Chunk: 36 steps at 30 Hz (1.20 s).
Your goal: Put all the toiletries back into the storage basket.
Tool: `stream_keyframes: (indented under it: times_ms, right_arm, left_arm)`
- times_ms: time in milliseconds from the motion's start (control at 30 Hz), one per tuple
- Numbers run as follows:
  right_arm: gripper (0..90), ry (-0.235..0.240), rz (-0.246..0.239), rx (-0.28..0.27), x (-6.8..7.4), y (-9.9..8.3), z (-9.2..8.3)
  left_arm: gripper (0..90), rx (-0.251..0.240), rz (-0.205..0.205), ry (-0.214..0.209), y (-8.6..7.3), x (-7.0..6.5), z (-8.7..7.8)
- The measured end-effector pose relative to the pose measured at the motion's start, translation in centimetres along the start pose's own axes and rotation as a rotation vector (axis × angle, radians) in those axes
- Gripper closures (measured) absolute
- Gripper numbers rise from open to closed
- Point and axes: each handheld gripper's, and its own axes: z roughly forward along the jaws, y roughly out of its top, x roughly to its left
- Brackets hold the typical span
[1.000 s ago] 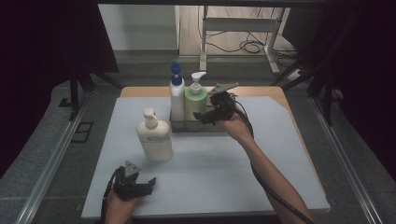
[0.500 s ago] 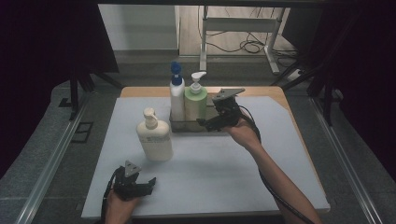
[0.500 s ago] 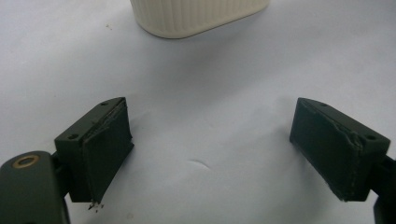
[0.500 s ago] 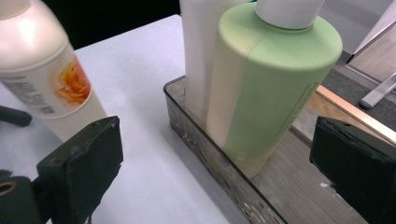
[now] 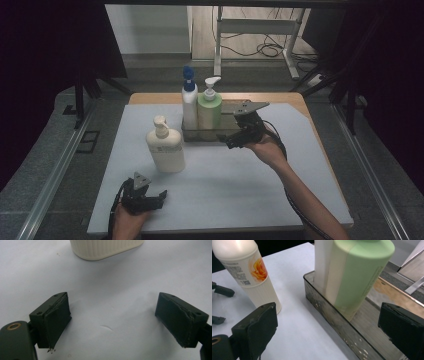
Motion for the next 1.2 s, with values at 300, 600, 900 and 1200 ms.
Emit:
stream_keyframes:
  times_ms: [300,600,900,1200]
  right_arm:
    - [2.6,0.002,0.008,-0.002,-0.1,-1.4,-1.0]
    - [2.7,0.001,0.02,0.008,-0.3,-3.2,-2.0]
    - [1.6,0.015,0.026,0.021,-0.1,-4.8,-2.8]
    - [0.0,0.011,0.033,0.034,0.2,-7.0,-3.8]
  left_arm:
    - [12.3,0.0,0.0,-0.001,0.0,0.0,0.0]
    - [12.4,-0.001,0.0,0.0,0.0,0.0,0.0]
    - [12.3,-0.001,0.0,0.0,0.0,0.0,0.0]
    - [12.2,-0.001,0.0,0.001,0.0,0.0,0.0]
